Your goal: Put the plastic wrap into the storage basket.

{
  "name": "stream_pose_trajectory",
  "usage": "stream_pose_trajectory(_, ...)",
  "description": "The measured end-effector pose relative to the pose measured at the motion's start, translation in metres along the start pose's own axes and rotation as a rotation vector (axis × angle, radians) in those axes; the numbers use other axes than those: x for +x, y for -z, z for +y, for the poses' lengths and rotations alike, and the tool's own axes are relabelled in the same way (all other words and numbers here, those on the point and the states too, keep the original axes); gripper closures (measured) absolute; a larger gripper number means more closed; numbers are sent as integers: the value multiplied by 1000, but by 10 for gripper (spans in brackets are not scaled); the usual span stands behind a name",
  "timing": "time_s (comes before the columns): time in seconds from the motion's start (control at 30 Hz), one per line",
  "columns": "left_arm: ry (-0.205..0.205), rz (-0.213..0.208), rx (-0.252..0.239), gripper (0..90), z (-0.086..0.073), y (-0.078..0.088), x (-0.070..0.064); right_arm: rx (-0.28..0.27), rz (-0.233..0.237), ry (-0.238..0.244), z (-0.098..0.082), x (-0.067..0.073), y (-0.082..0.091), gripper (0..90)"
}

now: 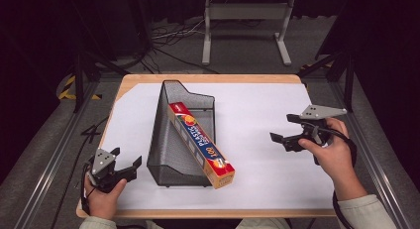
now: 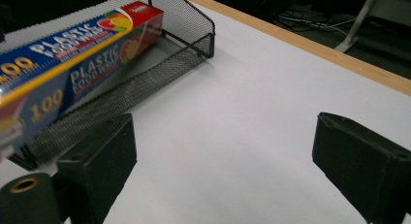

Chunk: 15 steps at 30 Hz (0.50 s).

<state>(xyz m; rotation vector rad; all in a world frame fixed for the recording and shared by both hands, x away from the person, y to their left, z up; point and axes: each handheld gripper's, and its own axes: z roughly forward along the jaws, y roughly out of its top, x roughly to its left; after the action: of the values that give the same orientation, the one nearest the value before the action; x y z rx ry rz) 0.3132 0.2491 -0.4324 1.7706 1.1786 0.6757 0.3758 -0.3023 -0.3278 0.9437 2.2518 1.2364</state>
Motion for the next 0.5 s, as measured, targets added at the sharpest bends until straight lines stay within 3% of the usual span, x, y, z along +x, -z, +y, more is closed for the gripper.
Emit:
stream_pose_trajectory(0.07, -2, -1, 1, 176, 0, 0, 0, 5, -5, 10, -11, -5, 1, 85)
stream_pose_trajectory(0.5, -18, -1, -4, 175, -1, 1, -3, 17, -10, -62, -66, -23, -2, 77)
